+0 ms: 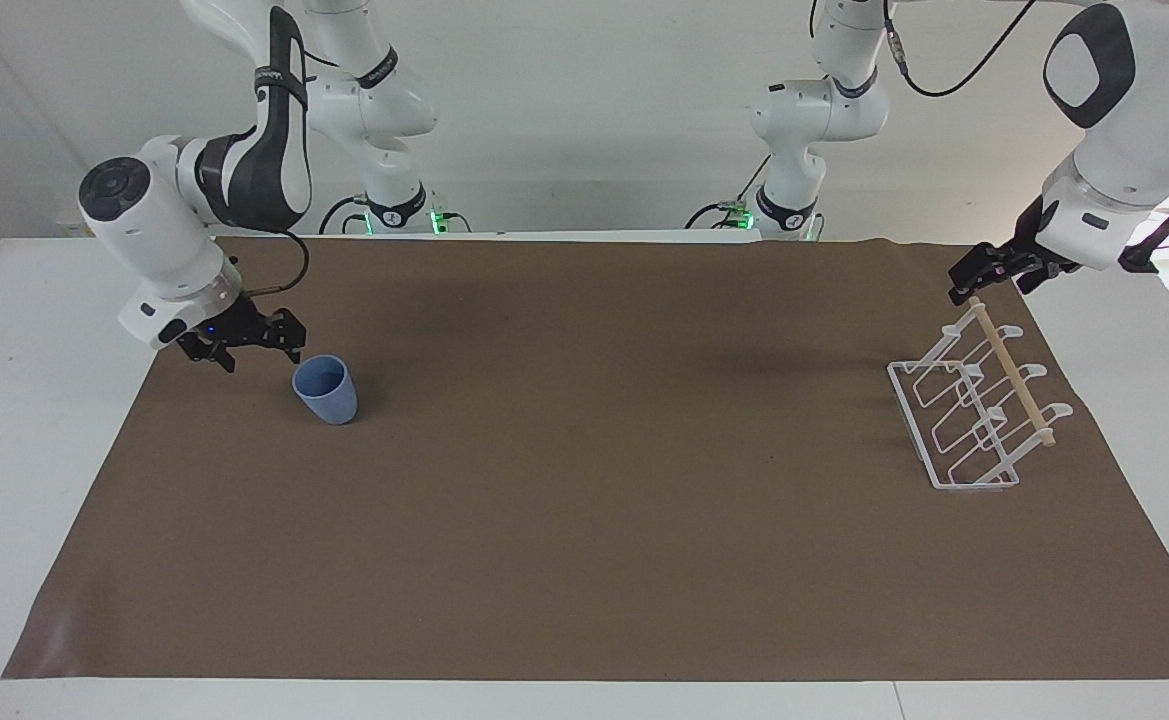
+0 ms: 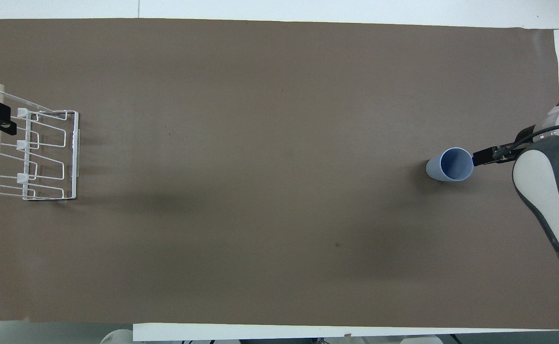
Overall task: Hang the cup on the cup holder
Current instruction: 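Reach the right gripper into the light blue cup's rim, then grip the cup rim with the right gripper and lift it sideways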
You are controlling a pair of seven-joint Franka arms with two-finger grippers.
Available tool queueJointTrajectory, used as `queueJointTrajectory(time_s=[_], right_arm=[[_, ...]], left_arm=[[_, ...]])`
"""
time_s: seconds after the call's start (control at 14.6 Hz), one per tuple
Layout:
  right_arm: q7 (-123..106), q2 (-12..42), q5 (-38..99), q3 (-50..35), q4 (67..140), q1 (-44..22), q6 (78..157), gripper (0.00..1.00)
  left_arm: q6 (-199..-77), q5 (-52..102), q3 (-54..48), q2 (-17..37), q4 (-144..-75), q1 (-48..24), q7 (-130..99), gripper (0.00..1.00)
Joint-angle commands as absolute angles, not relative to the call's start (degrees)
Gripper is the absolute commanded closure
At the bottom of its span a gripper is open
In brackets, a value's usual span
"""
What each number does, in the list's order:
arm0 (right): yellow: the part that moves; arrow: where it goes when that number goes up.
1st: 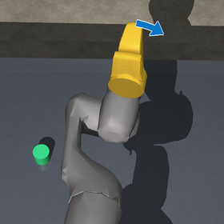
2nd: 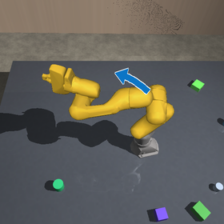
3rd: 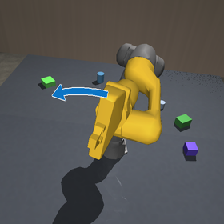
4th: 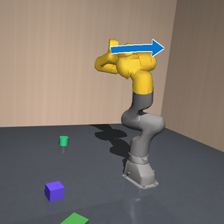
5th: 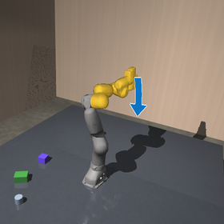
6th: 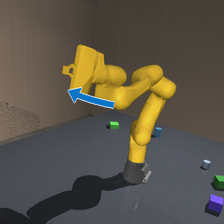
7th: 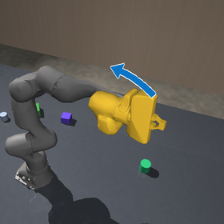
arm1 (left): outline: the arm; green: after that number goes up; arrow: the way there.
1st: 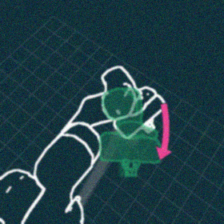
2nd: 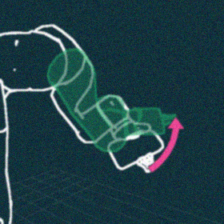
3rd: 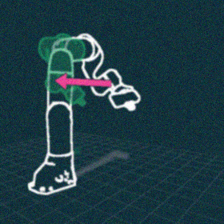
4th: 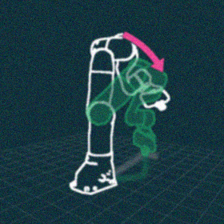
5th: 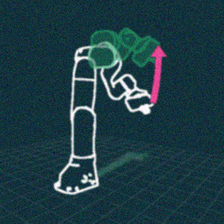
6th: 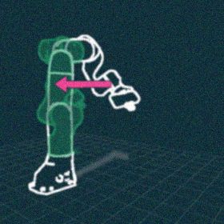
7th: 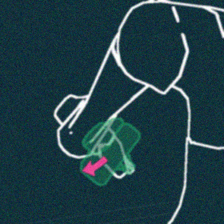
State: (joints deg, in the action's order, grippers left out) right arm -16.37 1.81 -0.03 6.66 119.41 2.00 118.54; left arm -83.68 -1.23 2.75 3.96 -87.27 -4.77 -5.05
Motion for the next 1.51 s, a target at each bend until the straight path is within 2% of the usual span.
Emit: queueJointTrajectory(time_s=[0.0,0.41,0.62,0.75,0.89,0.96,1.16,1.3,1.44], right_arm=[[-16.44,4.82,1.92,6.33,119.79,1.59,122.68,0.13],[-16.52,5.71,3.69,6.06,120.76,1.41,123.22,0.16],[-17.23,5.45,3.69,6.06,121.73,1.41,123.31,0.40],[-17.49,5.80,3.69,6.06,121.90,1.41,122.87,0.63],[-17.58,5.80,3.69,6.06,121.82,1.41,122.52,0.96],[-17.75,5.89,3.69,5.98,121.56,1.41,122.43,1.00],[-21.78,6.59,4.65,4.58,117.08,1.58,115.86,1.00],[-24.69,5.80,17.86,4.31,112.96,1.58,108.59,1.00],[-24.79,5.71,31.40,4.39,109.43,1.93,96.56,1.00]], left_arm=[[-83.23,-2.11,2.64,3.34,-87.89,-4.57,-4.57,0.00],[-83.23,-2.11,2.64,3.34,-87.89,-4.57,-4.66,0.00],[-83.23,-2.11,2.64,3.34,-87.89,-4.57,-4.66,0.00],[-83.23,-2.11,2.64,3.34,-87.89,-4.57,-4.66,0.00],[-83.23,-2.11,2.64,3.34,-87.89,-4.57,-4.66,0.00],[-83.23,-2.11,2.64,3.34,-87.89,-4.57,-4.66,0.00],[-83.23,-2.11,2.64,3.34,-87.89,-4.57,-4.57,0.00],[-83.23,-2.11,2.64,3.34,-87.89,-4.57,-4.66,0.00],[-83.14,-2.11,2.64,3.34,-87.89,-4.57,-4.57,0.00]])
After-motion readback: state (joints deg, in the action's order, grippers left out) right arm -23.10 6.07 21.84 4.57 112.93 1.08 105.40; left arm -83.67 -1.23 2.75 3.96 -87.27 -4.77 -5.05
